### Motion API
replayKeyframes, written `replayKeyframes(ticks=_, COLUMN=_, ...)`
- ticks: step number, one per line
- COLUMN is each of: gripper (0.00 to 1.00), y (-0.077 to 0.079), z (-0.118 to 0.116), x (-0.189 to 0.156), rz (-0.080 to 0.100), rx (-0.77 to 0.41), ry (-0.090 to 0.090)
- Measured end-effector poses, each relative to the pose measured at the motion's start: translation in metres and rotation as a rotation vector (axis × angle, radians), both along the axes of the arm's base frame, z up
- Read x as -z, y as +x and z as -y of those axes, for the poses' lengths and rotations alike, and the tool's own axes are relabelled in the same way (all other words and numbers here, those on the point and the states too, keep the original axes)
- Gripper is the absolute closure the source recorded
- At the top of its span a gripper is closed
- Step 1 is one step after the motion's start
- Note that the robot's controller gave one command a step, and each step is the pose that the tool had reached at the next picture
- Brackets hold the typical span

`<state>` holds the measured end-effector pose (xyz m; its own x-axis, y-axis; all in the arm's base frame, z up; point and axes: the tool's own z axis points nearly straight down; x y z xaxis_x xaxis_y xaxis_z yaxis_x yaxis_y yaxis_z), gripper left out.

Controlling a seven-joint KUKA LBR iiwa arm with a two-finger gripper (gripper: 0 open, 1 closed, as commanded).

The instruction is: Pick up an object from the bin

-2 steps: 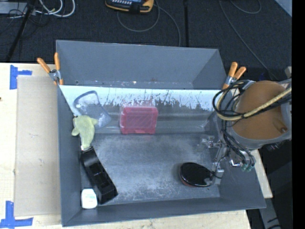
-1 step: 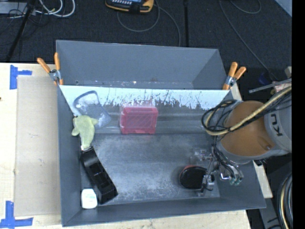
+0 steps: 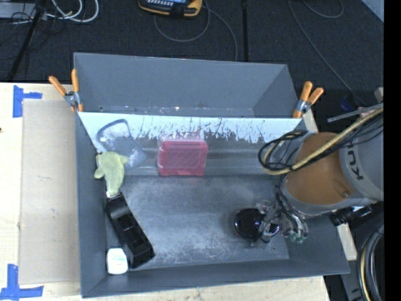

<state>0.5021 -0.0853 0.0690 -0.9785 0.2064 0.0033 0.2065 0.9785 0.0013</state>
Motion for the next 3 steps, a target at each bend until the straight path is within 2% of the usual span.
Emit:
replayKeyframes(ticks=2, gripper=1.0, y=-0.002, z=0.0, x=-0.005, rz=-0.006, rx=-0.002, ry=0.001)
replayKeyframes(ticks=3, gripper=1.0, y=-0.002, z=0.0, x=-0.021, rz=-0.007, rx=-0.001, ry=0.002)
